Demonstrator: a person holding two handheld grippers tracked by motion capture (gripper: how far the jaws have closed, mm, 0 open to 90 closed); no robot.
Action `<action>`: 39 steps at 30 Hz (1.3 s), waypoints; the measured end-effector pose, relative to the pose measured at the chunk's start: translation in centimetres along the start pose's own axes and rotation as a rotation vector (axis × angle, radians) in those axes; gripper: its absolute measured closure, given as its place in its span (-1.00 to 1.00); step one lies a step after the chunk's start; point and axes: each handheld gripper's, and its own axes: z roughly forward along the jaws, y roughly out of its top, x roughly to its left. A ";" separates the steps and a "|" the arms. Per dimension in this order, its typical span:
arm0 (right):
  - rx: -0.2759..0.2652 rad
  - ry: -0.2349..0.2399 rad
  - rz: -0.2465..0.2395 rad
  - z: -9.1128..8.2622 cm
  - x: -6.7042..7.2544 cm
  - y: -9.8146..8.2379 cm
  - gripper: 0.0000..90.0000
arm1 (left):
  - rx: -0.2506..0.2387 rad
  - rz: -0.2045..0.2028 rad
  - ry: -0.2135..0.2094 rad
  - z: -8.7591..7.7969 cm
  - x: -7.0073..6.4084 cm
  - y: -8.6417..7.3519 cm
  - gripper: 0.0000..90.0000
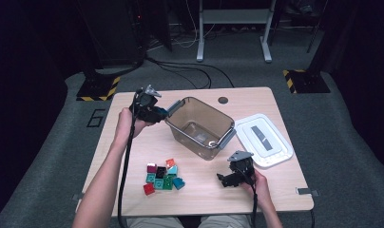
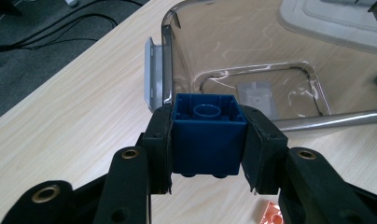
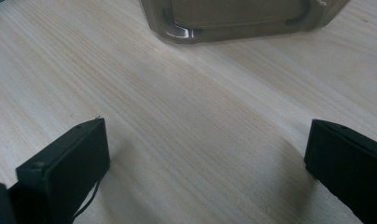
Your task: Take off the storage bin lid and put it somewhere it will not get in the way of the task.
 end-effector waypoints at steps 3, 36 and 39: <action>0.000 0.000 0.000 0.0 0.0 0.0 -1.00 | 0.000 0.006 -0.003 0.3 0.0 0.7 0.30; -0.002 0.001 -0.002 0.0 0.0 0.0 -1.00 | 0.133 0.060 -0.058 8.3 -1.8 4.9 0.30; -0.001 0.002 -0.002 0.0 0.0 0.0 -1.00 | 0.149 0.063 -0.061 8.9 -1.9 4.9 0.30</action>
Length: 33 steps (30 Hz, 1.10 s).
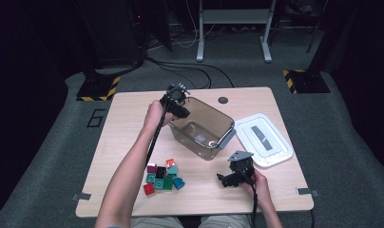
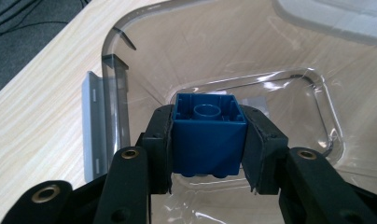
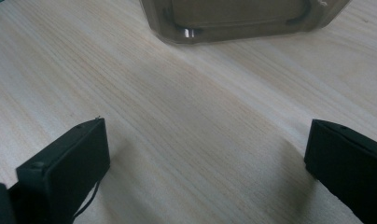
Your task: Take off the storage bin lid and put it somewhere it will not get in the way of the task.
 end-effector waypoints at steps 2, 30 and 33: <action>0.000 0.000 0.000 0.0 0.0 0.0 -1.00 | 0.010 -0.004 -0.004 0.5 0.0 0.1 0.30; 0.000 0.000 0.000 0.0 0.0 0.0 -1.00 | -0.041 -0.088 -0.001 -1.6 0.0 -0.5 -0.67; 0.000 0.000 0.000 0.0 0.0 0.0 -1.00 | -0.060 -0.079 0.004 -3.0 -0.3 -0.9 -0.68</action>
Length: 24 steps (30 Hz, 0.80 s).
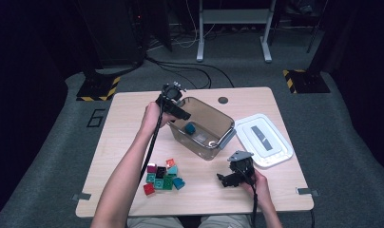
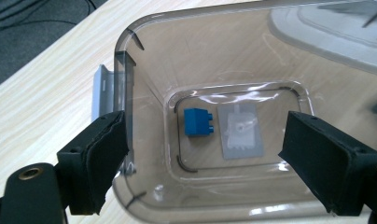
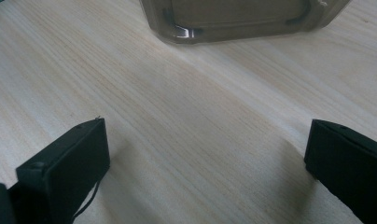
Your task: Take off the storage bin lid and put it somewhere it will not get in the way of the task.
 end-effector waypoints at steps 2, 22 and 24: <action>0.000 0.000 0.001 0.0 0.0 0.0 -1.00 | -0.012 0.003 0.005 -0.7 -0.2 -0.3 -0.70; 0.001 -0.001 0.001 0.0 0.0 0.0 -1.00 | -0.059 -0.043 0.043 -5.3 0.7 -6.4 -0.72; 0.001 -0.001 0.001 0.0 0.0 0.0 -1.00 | -0.060 -0.054 0.045 -5.4 0.8 -7.1 -0.72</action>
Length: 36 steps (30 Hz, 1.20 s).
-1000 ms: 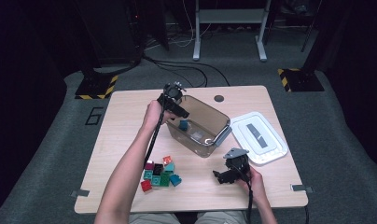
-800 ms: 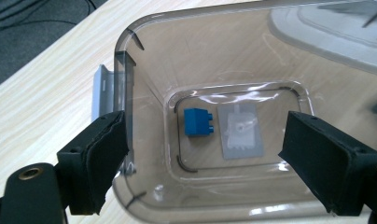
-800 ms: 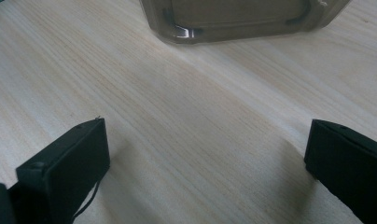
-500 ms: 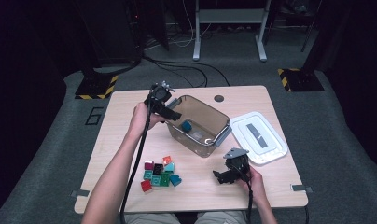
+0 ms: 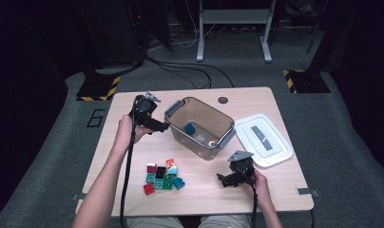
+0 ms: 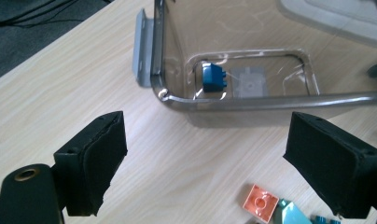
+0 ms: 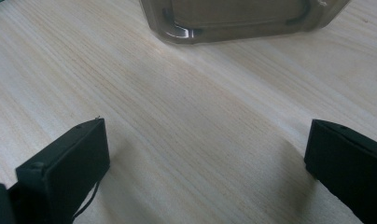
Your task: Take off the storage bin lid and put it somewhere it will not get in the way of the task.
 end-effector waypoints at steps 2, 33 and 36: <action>-0.001 0.000 -0.002 0.0 0.0 0.0 -1.00 | 0.004 -0.007 -0.002 0.1 0.1 -0.7 -0.73; -0.001 0.000 -0.003 0.0 0.0 0.0 -1.00 | 0.147 -0.077 -0.017 4.7 0.1 -11.3 -0.79; -0.001 0.000 -0.002 0.0 0.0 0.0 -1.00 | 0.154 -0.085 -0.013 5.1 -0.2 -12.0 -0.79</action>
